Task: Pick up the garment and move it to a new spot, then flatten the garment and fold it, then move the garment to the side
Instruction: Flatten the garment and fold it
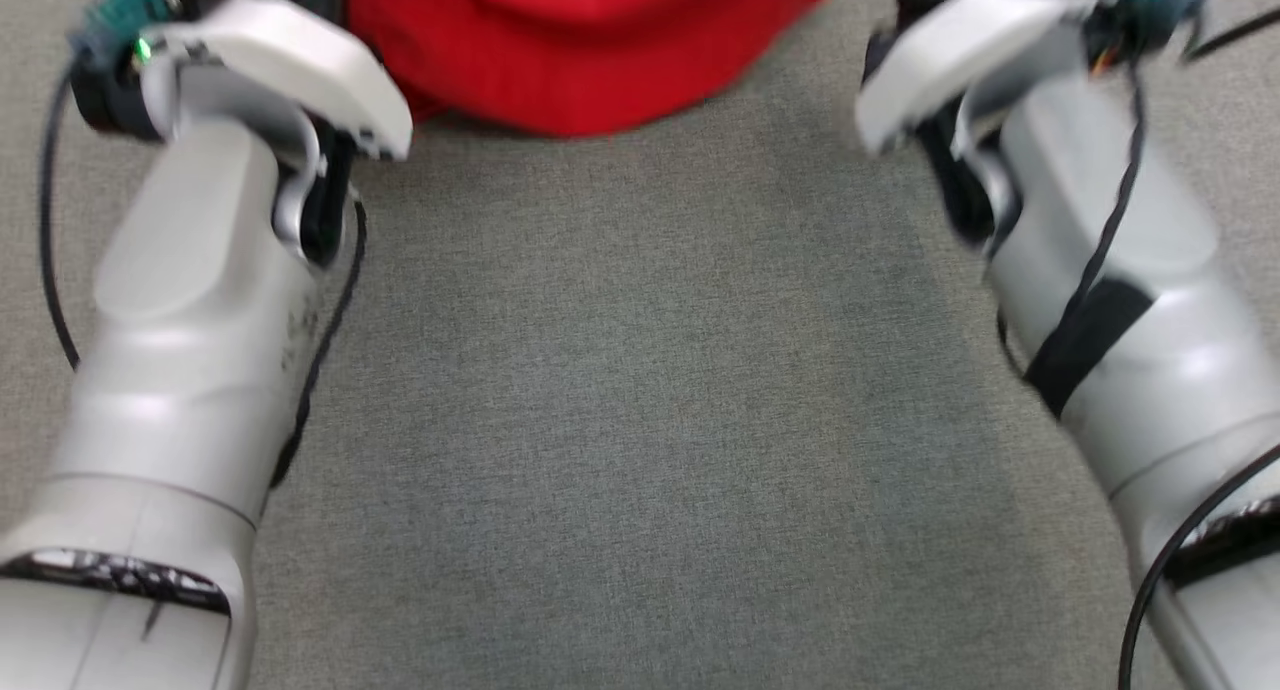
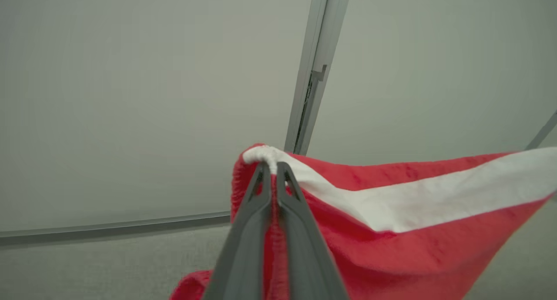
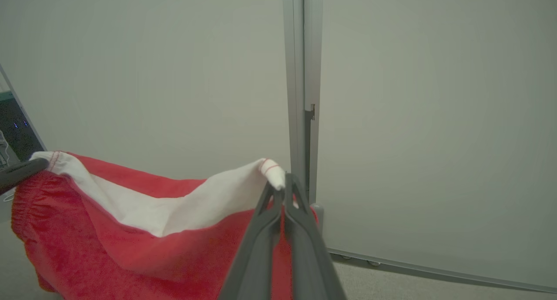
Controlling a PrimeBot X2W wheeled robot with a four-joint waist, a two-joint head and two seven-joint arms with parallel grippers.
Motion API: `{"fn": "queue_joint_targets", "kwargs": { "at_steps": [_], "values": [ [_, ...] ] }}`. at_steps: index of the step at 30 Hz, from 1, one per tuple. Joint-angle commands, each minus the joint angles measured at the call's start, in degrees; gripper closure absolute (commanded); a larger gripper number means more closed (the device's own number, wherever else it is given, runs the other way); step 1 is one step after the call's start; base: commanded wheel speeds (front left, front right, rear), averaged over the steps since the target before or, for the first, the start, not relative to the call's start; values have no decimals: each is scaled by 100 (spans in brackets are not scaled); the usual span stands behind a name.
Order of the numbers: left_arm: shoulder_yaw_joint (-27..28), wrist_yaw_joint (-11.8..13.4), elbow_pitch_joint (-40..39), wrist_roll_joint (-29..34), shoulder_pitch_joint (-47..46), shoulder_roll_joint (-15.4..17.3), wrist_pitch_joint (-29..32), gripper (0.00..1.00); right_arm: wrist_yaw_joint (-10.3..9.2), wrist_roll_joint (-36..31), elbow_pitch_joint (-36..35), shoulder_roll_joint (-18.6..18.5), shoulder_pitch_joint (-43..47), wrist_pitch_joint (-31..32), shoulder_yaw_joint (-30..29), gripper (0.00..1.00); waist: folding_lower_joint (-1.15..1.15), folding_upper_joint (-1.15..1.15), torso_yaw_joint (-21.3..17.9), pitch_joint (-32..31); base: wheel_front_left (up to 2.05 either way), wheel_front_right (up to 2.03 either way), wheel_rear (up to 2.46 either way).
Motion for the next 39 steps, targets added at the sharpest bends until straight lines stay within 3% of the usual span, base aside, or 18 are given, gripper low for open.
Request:
{"fn": "queue_joint_targets", "kwargs": {
  "at_steps": [1,4,9,18,27,39],
  "values": [
    [38,-50,89,37,191,-10,-10,100,0,155,98,28,295,-52,117,100,0,0,26,39,0,0,0],
    [161,-98,95,74,628,-84,-9,100,0,382,158,40,851,-72,252,100,0,0,62,58,0,0,0],
    [371,-143,-254,220,1515,-169,-10,100,0,560,-470,-5,1906,-76,99,100,0,0,73,-30,0,0,0],
    [809,-66,-1759,731,3435,-210,-10,100,0,113,-2156,-216,3887,-77,-705,100,0,0,117,-519,0,0,0],
    [883,76,-3413,1052,5275,-175,-10,100,0,-506,-3628,-253,5827,-72,-1526,100,0,0,208,-1209,0,0,0],
    [705,610,-5841,1126,7159,177,1304,100,0,-1068,-5713,-161,7627,971,-2166,100,0,0,169,-1767,0,0,0]
  ]
}}
